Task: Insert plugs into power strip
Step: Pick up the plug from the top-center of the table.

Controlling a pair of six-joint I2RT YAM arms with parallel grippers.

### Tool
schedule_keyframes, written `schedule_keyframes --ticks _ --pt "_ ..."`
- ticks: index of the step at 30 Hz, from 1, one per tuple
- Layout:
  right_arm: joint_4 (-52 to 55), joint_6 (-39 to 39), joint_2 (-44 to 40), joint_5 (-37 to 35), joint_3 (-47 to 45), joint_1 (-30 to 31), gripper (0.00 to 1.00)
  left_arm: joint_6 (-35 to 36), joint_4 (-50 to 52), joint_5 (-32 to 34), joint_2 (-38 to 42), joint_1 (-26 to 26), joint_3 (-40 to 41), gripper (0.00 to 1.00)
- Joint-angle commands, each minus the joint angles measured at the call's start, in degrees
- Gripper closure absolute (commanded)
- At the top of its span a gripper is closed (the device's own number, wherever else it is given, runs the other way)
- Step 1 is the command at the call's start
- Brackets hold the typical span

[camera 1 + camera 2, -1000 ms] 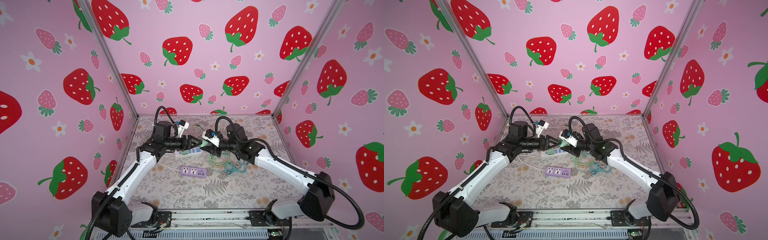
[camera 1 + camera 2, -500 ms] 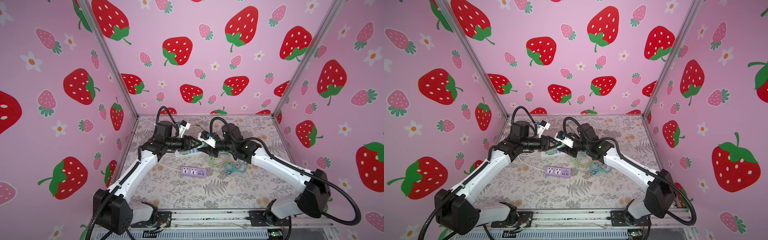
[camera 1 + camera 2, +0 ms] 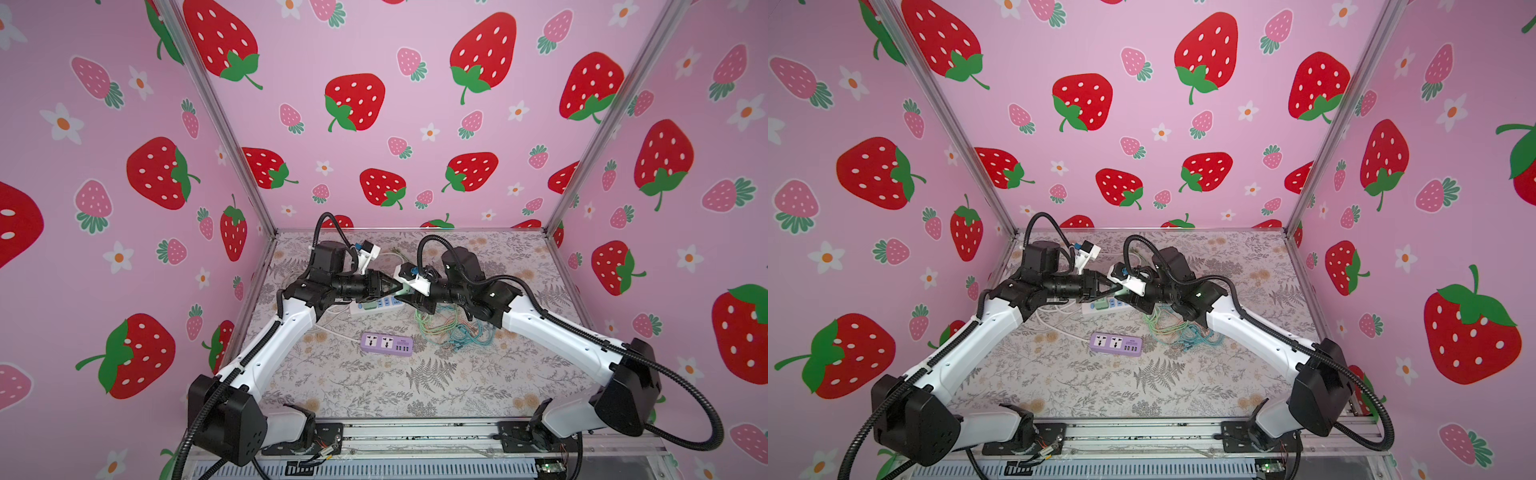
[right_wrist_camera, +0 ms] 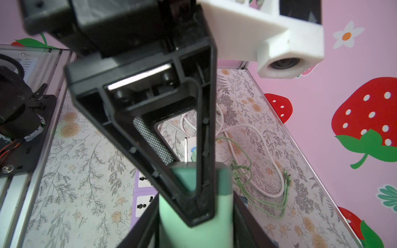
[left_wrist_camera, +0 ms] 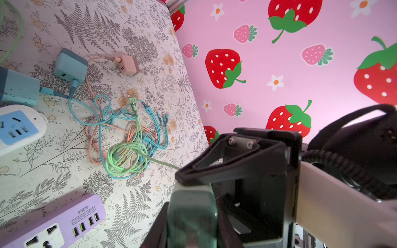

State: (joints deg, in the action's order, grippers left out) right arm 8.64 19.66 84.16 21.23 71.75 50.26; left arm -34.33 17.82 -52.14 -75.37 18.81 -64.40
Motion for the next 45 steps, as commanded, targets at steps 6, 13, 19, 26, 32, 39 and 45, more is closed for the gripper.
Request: schedule_keyframes --ticks 6,13,19,26,32,39,45 --pt "-7.77 -13.99 -8.96 -0.89 -9.13 -1.81 0.22 2.01 -1.75 0.57 0.25 0.35 -2.09 1.0" --pt "-19.43 -33.17 -17.7 1.59 -19.14 -2.72 0.24 1.12 -8.92 2.48 0.75 0.32 -0.93 1.0" --pt "-39.76 -50.0 -19.77 5.92 -29.8 -2.71 0.26 -2.83 -21.15 2.14 0.85 0.27 1.95 1.0" --pt "-62.86 -61.84 -14.92 7.59 -36.98 -2.8 0.22 -7.42 -34.85 -0.59 1.45 0.45 5.1 1.0" --pt "-79.51 -70.52 -8.33 7.6 -38.49 -3.72 0.2 -8.57 -40.29 -2.29 3.76 0.5 7.37 1.0" --pt "-85.66 -75.12 -3.75 8.35 -35.43 -4.96 0.23 -8.14 -42.82 -4.02 5.91 0.87 8.99 1.0" --pt "-86.48 -75.63 -3.13 9.35 -33.04 -4.93 0.23 -7.05 -43.3 -5.14 6.38 1.47 9.73 1.0"
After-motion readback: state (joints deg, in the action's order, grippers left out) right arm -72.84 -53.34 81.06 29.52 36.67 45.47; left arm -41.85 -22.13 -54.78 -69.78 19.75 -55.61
